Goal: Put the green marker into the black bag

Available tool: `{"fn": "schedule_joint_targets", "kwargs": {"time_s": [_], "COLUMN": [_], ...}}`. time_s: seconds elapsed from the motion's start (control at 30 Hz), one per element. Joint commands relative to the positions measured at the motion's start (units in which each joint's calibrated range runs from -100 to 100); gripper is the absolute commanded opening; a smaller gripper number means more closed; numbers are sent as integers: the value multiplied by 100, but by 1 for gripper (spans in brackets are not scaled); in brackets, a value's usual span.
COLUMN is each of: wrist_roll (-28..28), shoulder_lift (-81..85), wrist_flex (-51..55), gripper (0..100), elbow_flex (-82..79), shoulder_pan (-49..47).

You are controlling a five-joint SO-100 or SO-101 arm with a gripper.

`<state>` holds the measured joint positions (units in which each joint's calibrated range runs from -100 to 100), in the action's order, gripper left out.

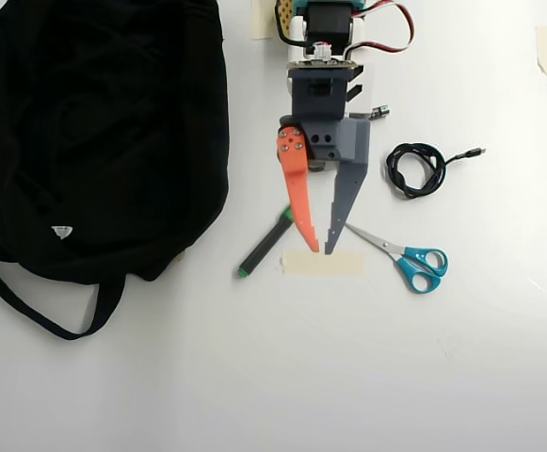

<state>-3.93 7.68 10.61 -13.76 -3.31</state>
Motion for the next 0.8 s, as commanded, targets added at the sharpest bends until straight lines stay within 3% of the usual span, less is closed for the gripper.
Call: {"fn": "schedule_joint_targets", "kwargs": {"time_s": [0.0, 0.77], "wrist_roll": [37, 26], "shoulder_lift": [-79, -170], "wrist_flex": [-389, -742], "gripper": [2, 2], "elbow_flex": [289, 226], "shoulder_pan": [2, 106]}}
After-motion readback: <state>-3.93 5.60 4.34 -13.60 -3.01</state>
